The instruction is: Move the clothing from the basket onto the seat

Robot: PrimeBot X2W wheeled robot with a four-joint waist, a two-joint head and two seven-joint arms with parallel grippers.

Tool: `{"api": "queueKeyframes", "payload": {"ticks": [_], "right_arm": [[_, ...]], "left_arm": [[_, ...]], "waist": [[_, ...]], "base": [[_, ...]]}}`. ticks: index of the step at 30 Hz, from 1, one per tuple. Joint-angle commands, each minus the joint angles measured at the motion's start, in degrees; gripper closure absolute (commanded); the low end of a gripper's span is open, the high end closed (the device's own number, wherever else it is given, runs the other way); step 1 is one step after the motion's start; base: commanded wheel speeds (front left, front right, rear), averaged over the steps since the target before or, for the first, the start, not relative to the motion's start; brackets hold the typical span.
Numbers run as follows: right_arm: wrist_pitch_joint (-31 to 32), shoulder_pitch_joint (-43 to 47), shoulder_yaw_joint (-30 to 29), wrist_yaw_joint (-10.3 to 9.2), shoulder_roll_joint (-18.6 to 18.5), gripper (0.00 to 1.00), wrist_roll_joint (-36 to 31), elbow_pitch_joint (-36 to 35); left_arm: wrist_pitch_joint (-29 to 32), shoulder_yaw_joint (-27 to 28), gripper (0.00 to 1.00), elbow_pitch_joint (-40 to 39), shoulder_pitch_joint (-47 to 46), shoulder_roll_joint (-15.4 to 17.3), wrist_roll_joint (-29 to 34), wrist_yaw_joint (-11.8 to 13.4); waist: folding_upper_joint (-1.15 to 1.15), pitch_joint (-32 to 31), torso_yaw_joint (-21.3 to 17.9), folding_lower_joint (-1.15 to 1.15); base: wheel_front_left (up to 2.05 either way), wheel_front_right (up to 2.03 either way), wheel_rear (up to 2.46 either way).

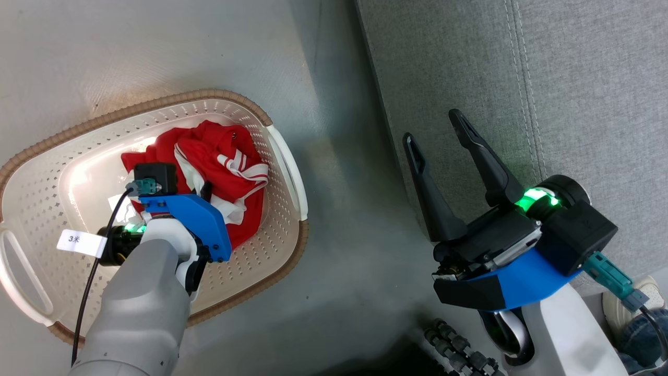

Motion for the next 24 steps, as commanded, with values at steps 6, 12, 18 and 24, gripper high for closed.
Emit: {"api": "queueKeyframes", "payload": {"ticks": [6,12,18,24], "right_arm": [[-0.7,-1.7,1.2,0.01,0.0,0.0,0.8,0.8],[-1.7,-3.2,2.4,0.01,0.0,0.0,1.5,3.6],[-1.9,-3.4,2.7,0.01,0.0,0.0,2.0,6.7],[-1.3,-1.8,2.2,0.01,0.0,0.0,1.7,9.1]], "left_arm": [[-1.0,-0.3,1.0,0.3,-1.3,0.9,-1.1,-0.2],[-2.3,-1.1,1.0,0.0,0.7,0.5,-2.3,-0.2],[-4.1,-3.3,1.0,-2.2,3.7,-0.1,-4.0,-0.2],[-6.7,-6.4,1.0,-5.7,7.8,-0.8,-6.5,-0.2]], "waist": [[0.0,-0.8,-0.4,0.0],[0.0,-5.4,0.6,0.0],[0.0,-12.7,3.0,0.0],[0.0,-20.8,6.0,0.0]], "base": [[0.0,0.0,0.0],[0.0,0.0,0.0],[0.0,0.0,0.0],[0.0,0.0,0.0]]}}
